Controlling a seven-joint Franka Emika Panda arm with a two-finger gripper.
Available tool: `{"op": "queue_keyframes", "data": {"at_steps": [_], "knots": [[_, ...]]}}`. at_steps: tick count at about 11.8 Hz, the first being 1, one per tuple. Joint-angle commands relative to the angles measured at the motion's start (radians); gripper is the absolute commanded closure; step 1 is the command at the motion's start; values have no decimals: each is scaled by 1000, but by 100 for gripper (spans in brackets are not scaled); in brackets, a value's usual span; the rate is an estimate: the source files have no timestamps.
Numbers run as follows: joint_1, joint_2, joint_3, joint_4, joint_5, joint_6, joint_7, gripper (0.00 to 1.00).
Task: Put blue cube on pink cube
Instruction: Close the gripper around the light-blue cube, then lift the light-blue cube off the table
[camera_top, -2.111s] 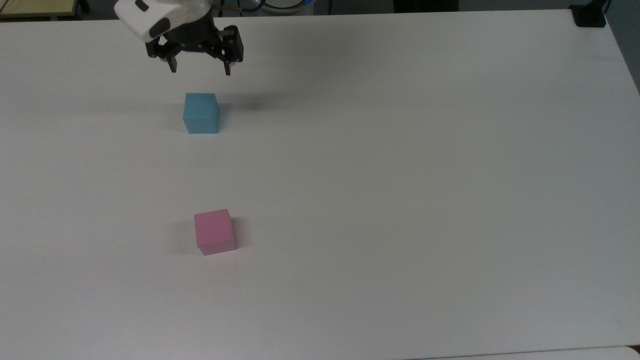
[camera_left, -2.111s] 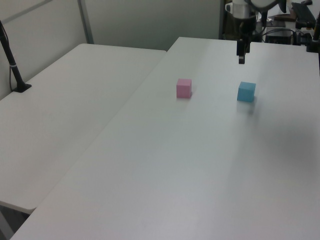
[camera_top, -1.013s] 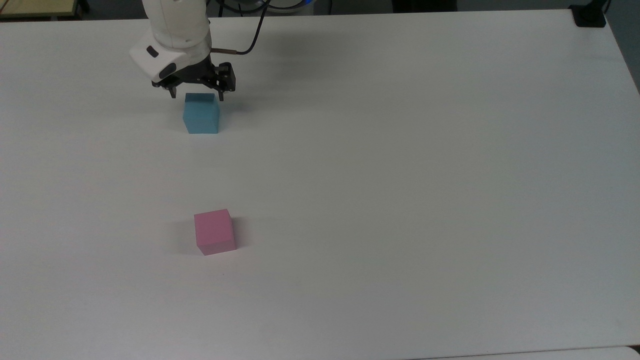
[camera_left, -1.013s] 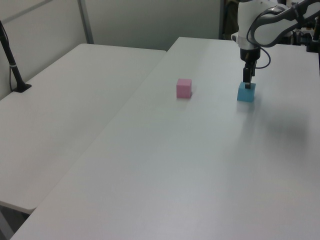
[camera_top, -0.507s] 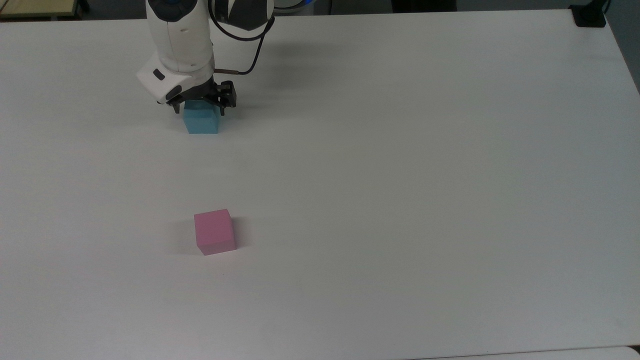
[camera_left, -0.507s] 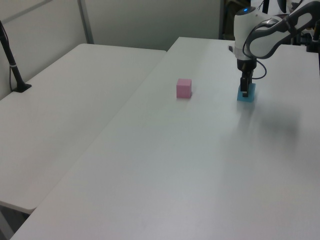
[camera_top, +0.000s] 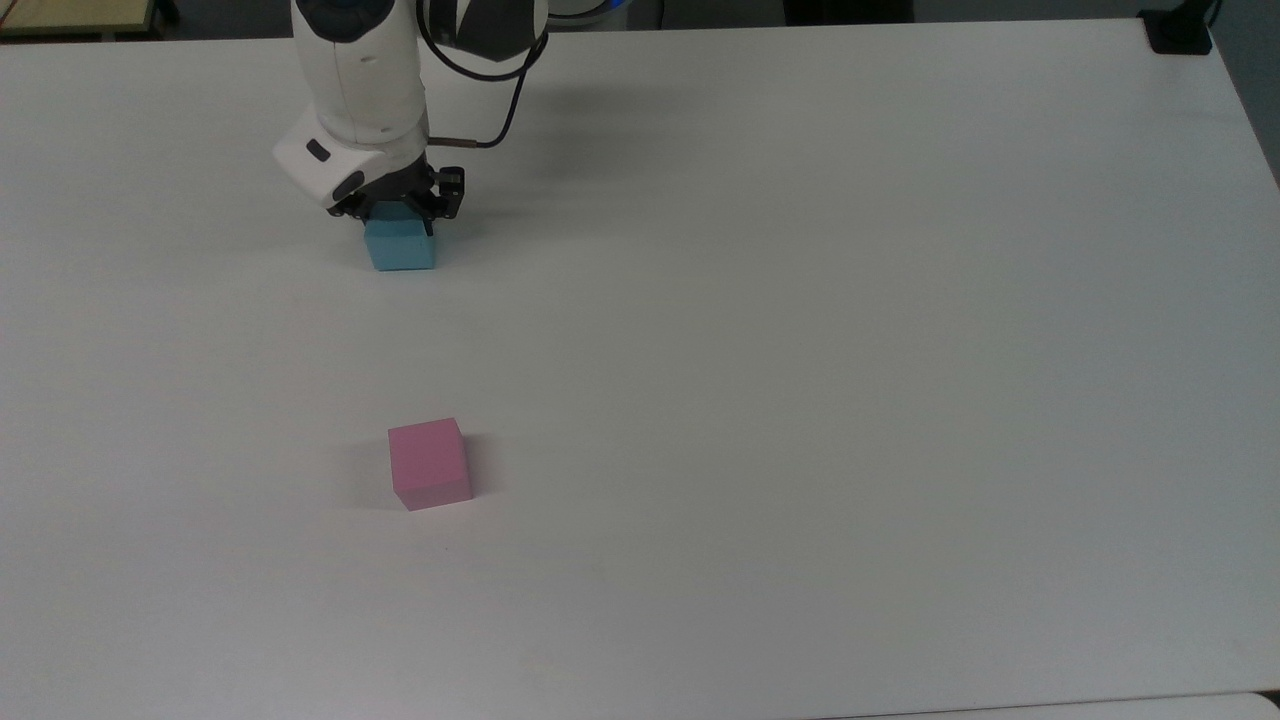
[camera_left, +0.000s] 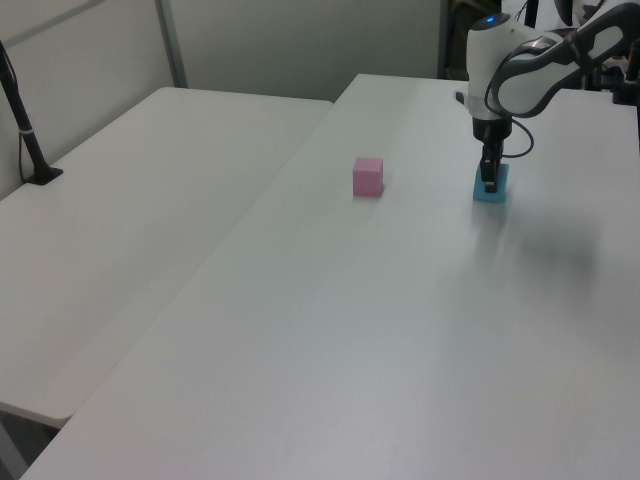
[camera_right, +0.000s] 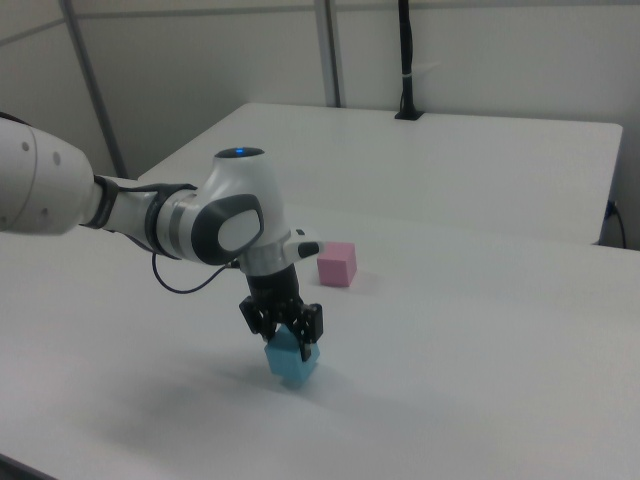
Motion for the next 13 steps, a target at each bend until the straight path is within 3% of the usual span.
{"op": "queue_keyframes", "data": {"at_steps": [1,3,7,13], "knots": [[26,-99,-20,69,7,-171,-58,59],[26,-125,-28,184,84,-319,-116,59],[44,-113,-39,277,97,-344,-110,59],[57,236,-43,694,126,-342,-98,59]]}}
